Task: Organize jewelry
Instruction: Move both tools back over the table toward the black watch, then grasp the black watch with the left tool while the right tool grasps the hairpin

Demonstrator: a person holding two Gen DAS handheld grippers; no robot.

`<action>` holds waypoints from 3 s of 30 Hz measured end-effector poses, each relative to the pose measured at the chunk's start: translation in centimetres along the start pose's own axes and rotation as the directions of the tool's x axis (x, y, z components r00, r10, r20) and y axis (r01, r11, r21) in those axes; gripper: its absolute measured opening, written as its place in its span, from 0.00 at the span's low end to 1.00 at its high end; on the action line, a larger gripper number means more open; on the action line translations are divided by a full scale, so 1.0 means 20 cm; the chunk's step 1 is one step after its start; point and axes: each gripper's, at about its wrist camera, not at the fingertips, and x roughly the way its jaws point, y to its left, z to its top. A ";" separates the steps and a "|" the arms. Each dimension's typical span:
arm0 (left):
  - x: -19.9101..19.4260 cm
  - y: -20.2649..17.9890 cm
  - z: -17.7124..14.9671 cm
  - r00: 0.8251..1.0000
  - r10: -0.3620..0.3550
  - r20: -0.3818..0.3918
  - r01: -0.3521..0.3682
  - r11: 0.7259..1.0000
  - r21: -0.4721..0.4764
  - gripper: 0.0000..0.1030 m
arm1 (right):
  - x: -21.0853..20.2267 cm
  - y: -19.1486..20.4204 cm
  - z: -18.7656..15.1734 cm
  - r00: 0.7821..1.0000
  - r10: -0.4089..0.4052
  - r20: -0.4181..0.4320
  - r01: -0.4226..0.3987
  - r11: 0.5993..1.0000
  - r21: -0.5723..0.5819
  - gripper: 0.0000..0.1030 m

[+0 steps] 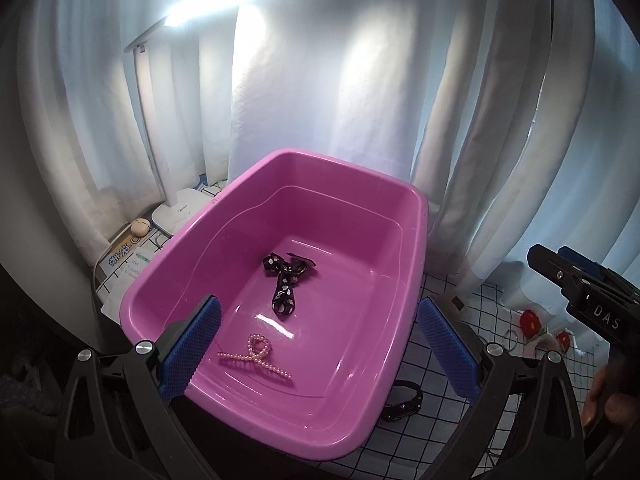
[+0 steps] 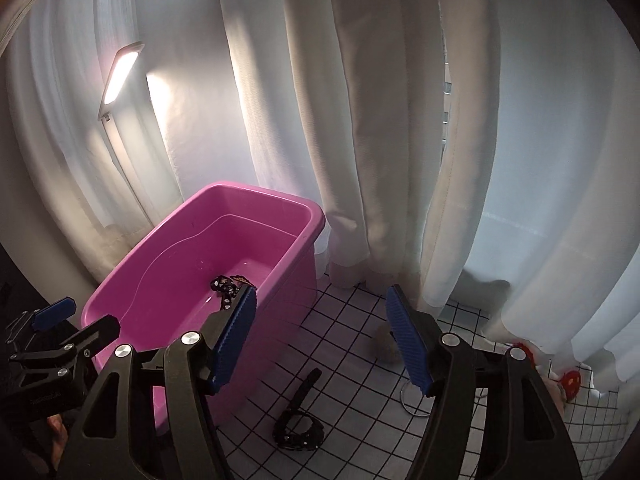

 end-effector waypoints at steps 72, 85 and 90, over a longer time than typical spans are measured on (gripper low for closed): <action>1.05 -0.59 -0.90 0.941 -0.049 -0.336 0.148 0.950 0.274 0.95 | 0.22 -0.57 -1.53 0.897 -0.272 -0.349 0.346 0.923 0.170 0.68; 1.00 -0.59 -0.91 0.942 -0.067 -0.330 0.167 0.944 0.286 0.82 | 0.20 -0.50 -1.52 0.908 -0.256 -0.332 0.315 0.939 0.138 0.45; 0.98 -0.59 -0.90 0.939 -0.076 -0.335 0.178 0.942 0.284 0.66 | 0.20 -0.48 -1.52 0.912 -0.248 -0.326 0.304 0.944 0.130 0.30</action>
